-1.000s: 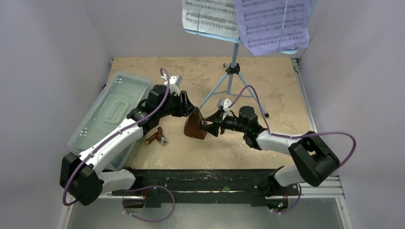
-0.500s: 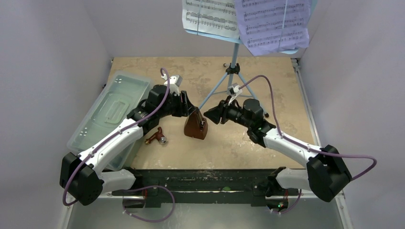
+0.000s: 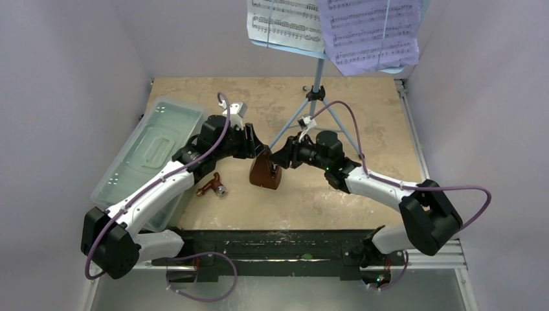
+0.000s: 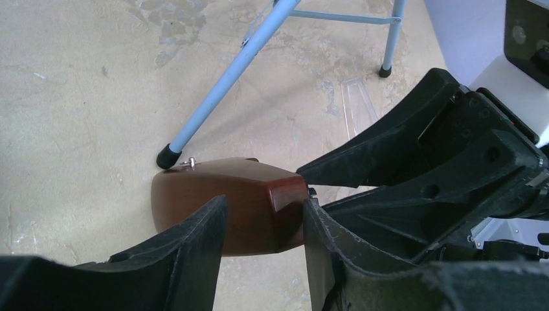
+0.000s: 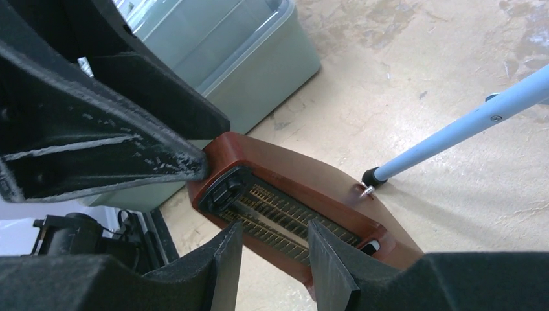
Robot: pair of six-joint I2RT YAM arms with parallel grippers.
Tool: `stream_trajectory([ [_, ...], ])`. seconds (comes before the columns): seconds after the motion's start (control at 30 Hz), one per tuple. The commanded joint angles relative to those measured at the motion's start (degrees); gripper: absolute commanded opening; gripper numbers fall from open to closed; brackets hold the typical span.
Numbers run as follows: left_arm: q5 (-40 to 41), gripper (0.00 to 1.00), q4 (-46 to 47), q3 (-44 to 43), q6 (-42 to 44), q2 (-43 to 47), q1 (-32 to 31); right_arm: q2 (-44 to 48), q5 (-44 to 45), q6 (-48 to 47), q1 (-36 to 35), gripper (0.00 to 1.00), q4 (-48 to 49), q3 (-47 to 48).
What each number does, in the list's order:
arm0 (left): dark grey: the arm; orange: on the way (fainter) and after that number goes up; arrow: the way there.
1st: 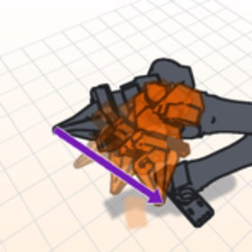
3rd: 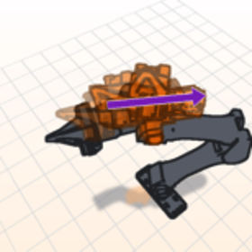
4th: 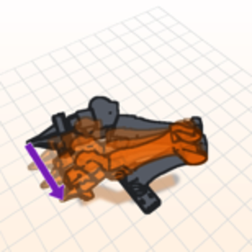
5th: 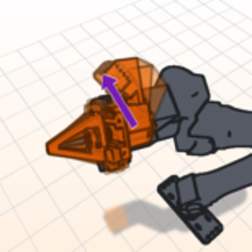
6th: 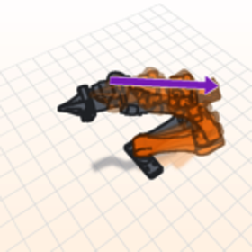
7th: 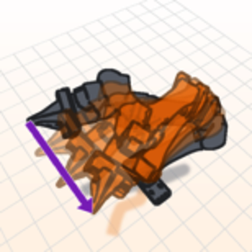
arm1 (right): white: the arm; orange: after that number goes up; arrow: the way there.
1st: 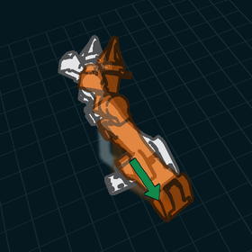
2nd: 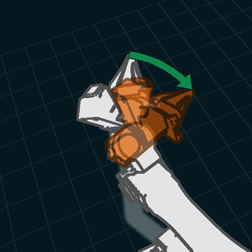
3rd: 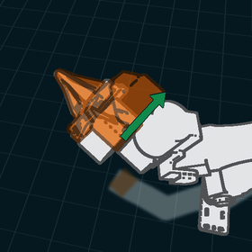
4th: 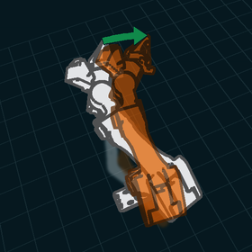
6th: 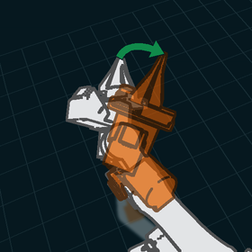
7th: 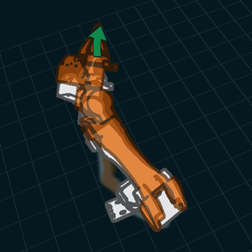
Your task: Set up the instrument practice props
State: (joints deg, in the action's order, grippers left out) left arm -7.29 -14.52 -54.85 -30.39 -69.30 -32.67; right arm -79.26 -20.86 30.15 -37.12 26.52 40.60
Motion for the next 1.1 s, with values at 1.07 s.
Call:
stream_trajectory([
  [1.07,-1.17,0.71,-12.02,-10.21,4.74,4.26,-0.33,16.45,3.81,-5.02,1.21,0.81,-14.0,0.09],
])
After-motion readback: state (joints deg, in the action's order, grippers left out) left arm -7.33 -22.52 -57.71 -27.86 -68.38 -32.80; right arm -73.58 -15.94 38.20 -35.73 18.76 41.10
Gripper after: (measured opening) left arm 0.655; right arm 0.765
